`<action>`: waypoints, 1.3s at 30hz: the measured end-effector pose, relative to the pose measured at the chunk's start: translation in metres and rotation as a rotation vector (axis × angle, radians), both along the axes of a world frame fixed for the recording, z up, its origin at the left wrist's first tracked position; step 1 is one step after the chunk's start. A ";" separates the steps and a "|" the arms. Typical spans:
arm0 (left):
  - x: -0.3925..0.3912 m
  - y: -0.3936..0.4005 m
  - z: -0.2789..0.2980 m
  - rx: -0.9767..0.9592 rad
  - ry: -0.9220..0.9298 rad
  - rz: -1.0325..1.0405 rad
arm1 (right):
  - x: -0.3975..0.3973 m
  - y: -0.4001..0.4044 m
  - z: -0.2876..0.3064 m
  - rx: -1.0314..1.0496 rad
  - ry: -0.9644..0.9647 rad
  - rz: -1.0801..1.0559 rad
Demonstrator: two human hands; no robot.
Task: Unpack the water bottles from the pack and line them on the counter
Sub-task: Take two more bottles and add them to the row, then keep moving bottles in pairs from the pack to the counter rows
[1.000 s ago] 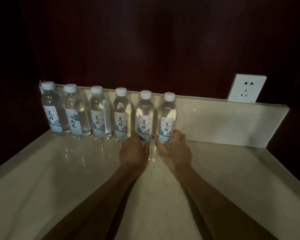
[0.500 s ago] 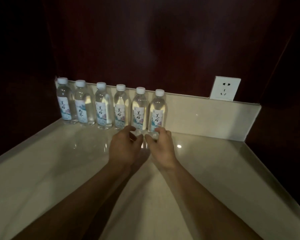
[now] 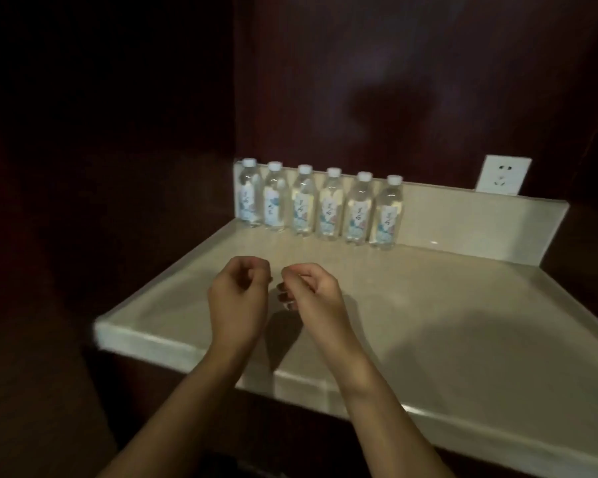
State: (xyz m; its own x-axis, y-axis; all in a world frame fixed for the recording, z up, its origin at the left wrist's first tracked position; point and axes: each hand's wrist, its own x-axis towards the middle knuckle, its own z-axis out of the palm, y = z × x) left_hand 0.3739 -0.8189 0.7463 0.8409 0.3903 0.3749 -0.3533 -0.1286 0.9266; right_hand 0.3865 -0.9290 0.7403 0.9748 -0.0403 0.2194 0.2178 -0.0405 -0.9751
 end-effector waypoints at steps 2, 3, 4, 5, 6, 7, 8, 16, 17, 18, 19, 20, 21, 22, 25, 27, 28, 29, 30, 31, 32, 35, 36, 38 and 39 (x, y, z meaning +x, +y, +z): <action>-0.030 0.042 -0.002 0.017 0.011 0.032 | -0.025 0.041 -0.007 -0.008 0.015 0.038; -0.045 0.063 -0.002 0.029 0.015 0.051 | -0.037 0.061 -0.009 -0.014 0.022 0.056; -0.060 0.084 -0.004 0.045 0.024 0.075 | -0.048 0.080 -0.012 -0.024 0.030 0.072; -0.075 0.105 -0.006 0.061 0.038 0.103 | -0.060 0.100 -0.015 -0.030 0.038 0.095; -0.091 0.126 -0.008 0.080 0.054 0.133 | -0.072 0.120 -0.016 -0.040 0.043 0.123; -0.106 0.146 -0.012 0.095 0.075 0.158 | -0.082 0.140 -0.018 -0.050 0.046 0.147; -0.121 0.166 -0.017 0.109 0.097 0.183 | -0.093 0.160 -0.021 -0.068 0.055 0.170; -0.213 0.304 -0.059 0.072 0.262 0.428 | -0.163 0.301 -0.044 -0.130 0.143 0.448; -0.221 0.317 -0.067 0.051 0.285 0.458 | -0.169 0.314 -0.049 -0.146 0.158 0.481; -0.233 0.334 -0.077 0.021 0.308 0.498 | -0.177 0.332 -0.055 -0.166 0.179 0.534; -0.243 0.349 -0.086 -0.013 0.330 0.530 | -0.184 0.350 -0.062 -0.185 0.203 0.584; -0.253 0.364 -0.095 -0.043 0.351 0.556 | -0.190 0.367 -0.069 -0.202 0.227 0.628; -0.262 0.379 -0.105 -0.070 0.370 0.580 | -0.194 0.383 -0.078 -0.221 0.250 0.668; -0.270 0.393 -0.114 -0.097 0.388 0.604 | -0.199 0.400 -0.087 -0.239 0.274 0.705; -0.288 0.434 -0.146 -0.176 0.462 0.673 | -0.207 0.447 -0.121 -0.294 0.359 0.813; -0.297 0.461 -0.168 -0.230 0.524 0.706 | -0.209 0.479 -0.148 -0.336 0.435 0.879; -0.300 0.475 -0.179 -0.256 0.555 0.721 | -0.210 0.496 -0.163 -0.356 0.476 0.908; -0.303 0.489 -0.189 -0.276 0.586 0.737 | -0.210 0.513 -0.178 -0.374 0.514 0.934; -0.304 0.505 -0.199 -0.297 0.608 0.747 | -0.209 0.532 -0.193 -0.387 0.549 0.956; -0.306 0.521 -0.210 -0.325 0.638 0.762 | -0.207 0.550 -0.208 -0.400 0.581 0.975; -0.307 0.537 -0.222 -0.353 0.669 0.775 | -0.205 0.568 -0.224 -0.411 0.612 0.985; -0.307 0.587 -0.262 -0.425 0.792 0.809 | -0.195 0.619 -0.265 -0.464 0.713 0.993; -0.306 0.601 -0.273 -0.436 0.839 0.799 | -0.193 0.633 -0.278 -0.481 0.738 0.992; -0.305 0.626 -0.293 -0.471 0.900 0.804 | -0.187 0.660 -0.303 -0.515 0.770 0.995; -0.305 0.638 -0.303 -0.493 0.902 0.814 | -0.185 0.673 -0.316 -0.531 0.782 1.002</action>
State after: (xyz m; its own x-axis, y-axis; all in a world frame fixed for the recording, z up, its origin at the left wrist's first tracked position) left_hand 0.0691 -0.1813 0.4434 0.1793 0.8355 -0.5194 0.4296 0.4084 0.8054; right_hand 0.2017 -0.2556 0.4243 0.4127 0.6614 -0.6262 -0.2185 -0.5955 -0.7730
